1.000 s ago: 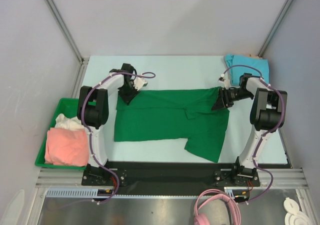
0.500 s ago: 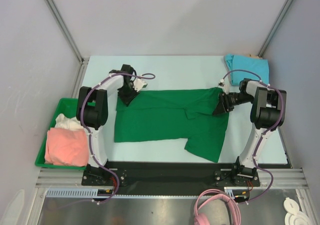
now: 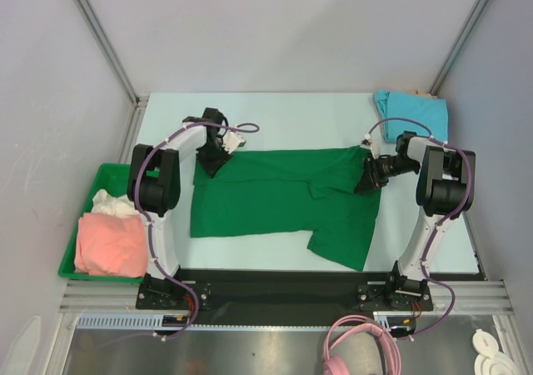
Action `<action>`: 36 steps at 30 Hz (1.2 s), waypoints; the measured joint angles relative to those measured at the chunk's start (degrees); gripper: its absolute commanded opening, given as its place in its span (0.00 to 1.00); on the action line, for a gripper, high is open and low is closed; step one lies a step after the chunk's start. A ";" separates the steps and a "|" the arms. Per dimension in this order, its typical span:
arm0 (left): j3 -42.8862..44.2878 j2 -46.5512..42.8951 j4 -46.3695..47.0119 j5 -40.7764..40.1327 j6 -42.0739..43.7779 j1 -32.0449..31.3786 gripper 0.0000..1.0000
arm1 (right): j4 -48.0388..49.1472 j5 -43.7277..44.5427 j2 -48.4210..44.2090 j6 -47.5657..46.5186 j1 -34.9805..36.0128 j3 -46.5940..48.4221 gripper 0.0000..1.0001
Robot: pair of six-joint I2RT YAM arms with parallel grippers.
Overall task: Fold and stack the t-shirts
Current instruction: Fold the tshirt
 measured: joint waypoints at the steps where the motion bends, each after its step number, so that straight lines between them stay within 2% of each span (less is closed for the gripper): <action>1: 0.00 0.00 0.00 0.00 0.00 0.00 0.34 | 0.33 0.24 -0.07 0.33 0.15 -0.24 0.20; 3: 0.00 0.02 0.00 0.00 0.00 0.00 0.34 | 0.90 1.27 -0.26 0.83 0.63 -0.79 0.12; 6: 0.00 0.00 0.02 0.00 0.00 0.00 0.34 | 0.31 1.95 -0.39 1.03 0.90 -0.70 0.08; 24: 0.42 0.02 -0.07 0.57 -0.04 0.20 0.34 | -18.84 -5.40 -0.42 -3.65 -0.22 3.65 0.09; 25: 0.63 0.02 -0.20 0.61 -0.02 0.20 0.34 | -19.23 -5.68 0.11 -3.63 -0.44 4.55 0.09; 28: 1.29 0.02 -0.22 0.68 -0.04 0.20 0.34 | -18.80 -5.25 1.20 -2.21 -0.70 6.19 0.25; 29: 1.55 0.02 -0.22 0.68 -0.04 0.20 0.34 | -18.16 -4.79 1.25 -1.62 -0.76 6.25 0.35; 30: 1.73 0.02 -0.24 0.66 -0.04 0.22 0.34 | -17.35 -3.87 1.25 -0.39 -0.83 6.25 0.40; 36: 3.06 0.07 -0.24 0.63 -0.09 0.55 0.35 | -13.99 0.15 1.22 2.67 -1.42 8.57 0.42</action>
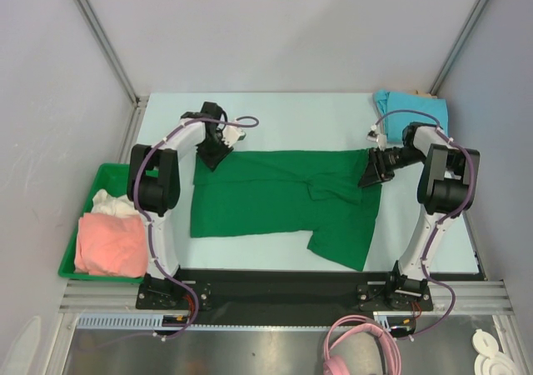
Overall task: Fold and stack the t-shirts
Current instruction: Fold the tshirt
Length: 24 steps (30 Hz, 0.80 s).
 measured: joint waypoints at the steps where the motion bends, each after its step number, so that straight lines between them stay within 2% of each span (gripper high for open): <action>1: 0.33 0.11 -0.02 0.00 0.00 0.13 0.35 | 0.74 0.55 0.00 0.63 -0.28 0.68 0.42; 10: 1.79 1.81 0.07 -0.20 -0.44 2.27 0.36 | 8.98 5.95 0.37 7.74 -1.40 5.73 0.44; 22: 4.59 4.83 -1.18 -1.09 -0.44 3.74 0.36 | 13.62 9.57 10.29 12.39 0.59 16.70 0.49; 24: 5.55 5.44 -1.88 -1.40 -0.42 3.74 0.36 | 13.57 9.97 11.30 12.98 0.83 17.44 0.46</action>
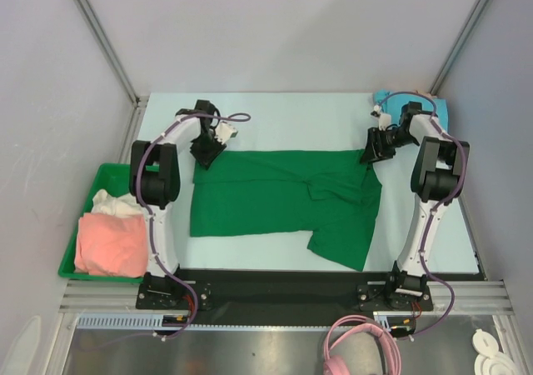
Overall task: Fold and stack the t-shirts
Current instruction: Fold the tshirt
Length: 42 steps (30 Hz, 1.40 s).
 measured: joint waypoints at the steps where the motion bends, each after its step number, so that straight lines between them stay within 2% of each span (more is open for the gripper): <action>1: 0.46 0.28 -0.37 -0.13 0.00 -0.02 0.37 | -0.15 0.09 0.26 0.20 0.00 0.52 0.40; 2: 0.90 0.59 -0.68 -0.24 0.00 -0.02 0.37 | 0.07 0.46 0.48 0.33 0.00 1.05 0.25; 3: 1.38 0.87 -1.09 -0.31 0.00 -0.02 0.37 | 0.20 0.68 0.90 0.52 0.00 1.86 0.18; 5: 2.10 1.38 -1.68 -0.37 0.00 -0.02 0.36 | 0.83 0.94 1.68 1.07 0.00 3.26 0.08; 8: 3.48 2.23 -2.82 -0.59 0.02 -0.02 0.37 | 1.73 1.68 2.14 1.95 0.11 4.42 0.02; 16: 8.11 5.05 -3.39 -3.41 0.79 -0.07 0.38 | 3.67 5.38 5.53 3.02 1.51 11.10 0.00; 31: 16.96 10.54 -0.46 -7.78 2.12 -0.04 0.39 | 3.67 7.78 9.18 4.26 2.60 15.52 0.01; 37: 14.23 8.83 1.22 -6.73 2.27 0.07 0.41 | 3.61 7.76 9.38 4.24 2.67 15.91 0.02; 42: 6.80 3.45 0.76 -4.59 2.43 0.55 0.51 | 3.65 7.52 9.38 4.24 2.64 15.80 0.04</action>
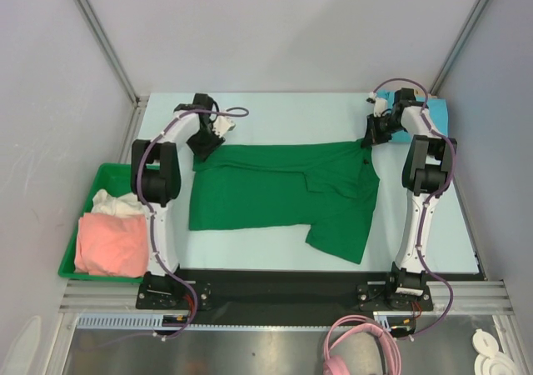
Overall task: Fold and stack the t-shirts
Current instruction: Fold the tshirt
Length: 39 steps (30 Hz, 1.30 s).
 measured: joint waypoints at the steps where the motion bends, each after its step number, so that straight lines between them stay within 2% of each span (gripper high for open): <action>1: -1.14 -1.29 -0.31 0.28 -0.02 0.00 0.52 | 0.02 -0.13 0.00 0.00 0.02 -0.04 0.04; 6: -5.07 -8.85 -1.16 1.42 -0.42 0.09 0.52 | 0.42 -1.03 0.00 0.04 -0.02 -0.42 0.05; 11: -8.96 -14.23 -1.44 2.75 -0.50 0.09 0.46 | 0.46 -1.18 0.00 0.07 -0.02 -0.44 0.05; 18: -10.80 -12.20 -2.67 5.18 -1.36 0.42 0.46 | 0.87 -1.16 -0.28 0.09 0.04 -0.92 0.06; 26: -9.05 -6.88 -3.21 6.36 -2.03 3.82 0.45 | 1.66 -1.11 -0.74 0.07 0.09 -1.77 0.06; 28: -9.01 -6.10 -3.15 6.34 -2.03 4.52 0.42 | 1.73 -1.07 -0.76 0.04 0.13 -1.86 0.06; 35: -7.80 -4.28 -3.45 6.93 -2.10 4.83 0.39 | 2.14 -0.22 -1.29 -0.20 0.72 -2.56 0.06; 39: -7.48 -4.17 -3.43 7.45 -2.12 4.81 0.41 | 2.14 0.28 -1.40 -0.26 1.11 -2.58 0.06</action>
